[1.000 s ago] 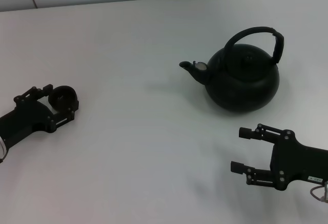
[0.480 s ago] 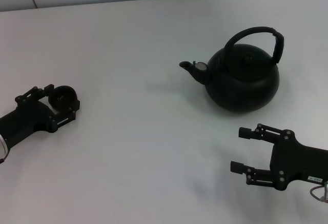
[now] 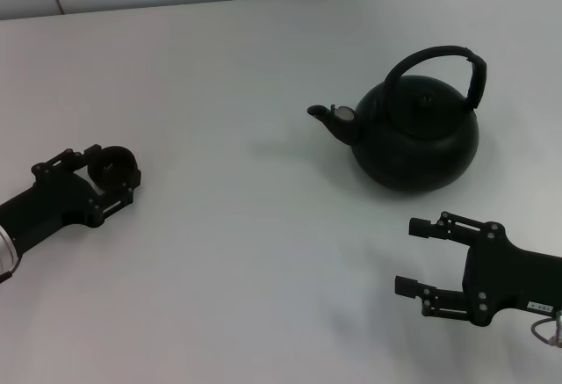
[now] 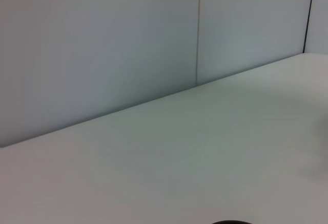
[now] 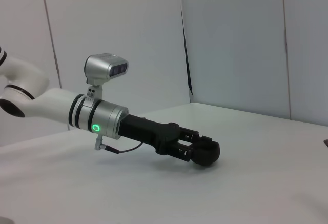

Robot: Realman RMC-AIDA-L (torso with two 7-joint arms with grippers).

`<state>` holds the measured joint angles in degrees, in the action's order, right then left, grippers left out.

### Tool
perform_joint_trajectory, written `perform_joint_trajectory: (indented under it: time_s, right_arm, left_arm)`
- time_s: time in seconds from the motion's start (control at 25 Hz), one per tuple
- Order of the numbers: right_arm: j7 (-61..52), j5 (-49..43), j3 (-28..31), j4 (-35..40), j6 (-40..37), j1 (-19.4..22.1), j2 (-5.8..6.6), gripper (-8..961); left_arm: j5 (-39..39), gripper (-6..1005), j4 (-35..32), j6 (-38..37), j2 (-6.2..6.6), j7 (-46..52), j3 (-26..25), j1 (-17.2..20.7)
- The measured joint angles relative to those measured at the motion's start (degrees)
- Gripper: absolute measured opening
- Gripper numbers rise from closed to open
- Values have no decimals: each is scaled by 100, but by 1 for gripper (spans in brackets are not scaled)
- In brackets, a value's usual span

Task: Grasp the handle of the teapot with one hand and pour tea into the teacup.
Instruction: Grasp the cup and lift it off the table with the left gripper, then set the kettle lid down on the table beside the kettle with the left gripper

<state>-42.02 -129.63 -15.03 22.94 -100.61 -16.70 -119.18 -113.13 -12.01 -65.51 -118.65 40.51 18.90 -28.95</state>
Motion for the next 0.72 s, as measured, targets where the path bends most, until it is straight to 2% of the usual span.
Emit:
perform_joint_trajectory:
  time_s: [0.44, 0.72]
  right_arm:
    - [0, 0, 0, 0, 19, 7, 8, 776]
    - [0, 0, 0, 0, 24, 24, 9, 776]
  left_arm:
    - [-8, 689, 7, -427, 0, 46, 131, -64]
    - [-8, 693, 358, -451, -19, 37, 521, -415]
